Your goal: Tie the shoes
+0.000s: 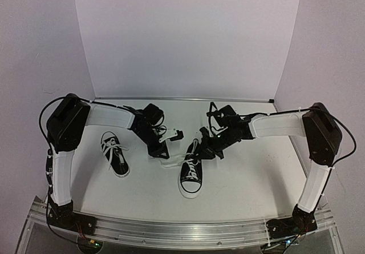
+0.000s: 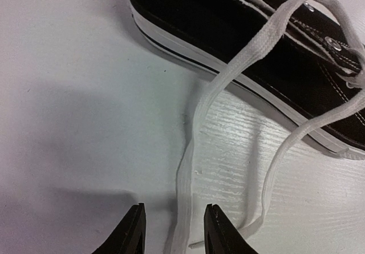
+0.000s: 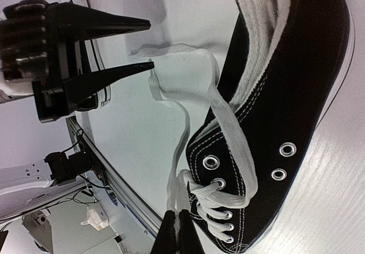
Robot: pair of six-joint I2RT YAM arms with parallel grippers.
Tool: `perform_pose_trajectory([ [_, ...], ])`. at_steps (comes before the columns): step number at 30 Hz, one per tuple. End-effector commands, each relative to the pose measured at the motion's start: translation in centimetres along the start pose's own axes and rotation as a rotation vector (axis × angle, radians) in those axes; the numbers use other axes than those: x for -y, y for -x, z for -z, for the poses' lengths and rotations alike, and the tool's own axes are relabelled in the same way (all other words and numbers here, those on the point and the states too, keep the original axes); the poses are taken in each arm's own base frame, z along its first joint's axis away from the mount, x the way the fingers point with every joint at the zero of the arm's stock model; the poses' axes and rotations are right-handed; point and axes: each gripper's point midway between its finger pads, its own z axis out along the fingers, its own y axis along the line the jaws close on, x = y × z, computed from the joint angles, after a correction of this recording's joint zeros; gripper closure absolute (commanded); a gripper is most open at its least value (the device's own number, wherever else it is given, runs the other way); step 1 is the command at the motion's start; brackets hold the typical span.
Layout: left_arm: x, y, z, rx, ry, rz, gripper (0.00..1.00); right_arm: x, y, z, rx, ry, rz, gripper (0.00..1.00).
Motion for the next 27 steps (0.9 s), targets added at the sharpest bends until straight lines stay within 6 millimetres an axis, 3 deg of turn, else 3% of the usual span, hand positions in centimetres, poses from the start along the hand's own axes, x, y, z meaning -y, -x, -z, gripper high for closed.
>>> perform_pose_trajectory([
  [1,-0.5,0.3,-1.5,-0.069,0.06,-0.056,0.63,-0.8,0.6,0.1,0.015,0.006,0.024,1.0],
  [4,-1.0,-0.1,-2.1,-0.103,0.092,-0.06,0.71,-0.8,0.6,0.1,0.017,0.003,0.022,1.0],
  [9,-1.4,0.3,-1.0,-0.106,0.125,-0.038,0.99,-0.7,0.9,0.1,0.025,-0.003,0.019,1.0],
  [13,-2.7,2.4,2.7,-0.047,0.222,0.028,1.0,-0.6,1.1,0.1,0.036,-0.013,0.015,1.0],
  [17,-2.3,4.4,7.4,0.029,0.282,0.089,1.0,-0.5,1.5,0.0,0.046,-0.022,0.011,1.0],
  [21,-1.0,3.3,10.8,0.018,0.317,0.208,1.0,-0.4,1.9,-0.2,0.057,-0.032,0.01,1.0],
  [27,4.0,-0.1,12.3,-0.057,0.275,0.297,1.0,-0.5,2.3,-0.1,0.075,-0.037,0.014,1.0],
])
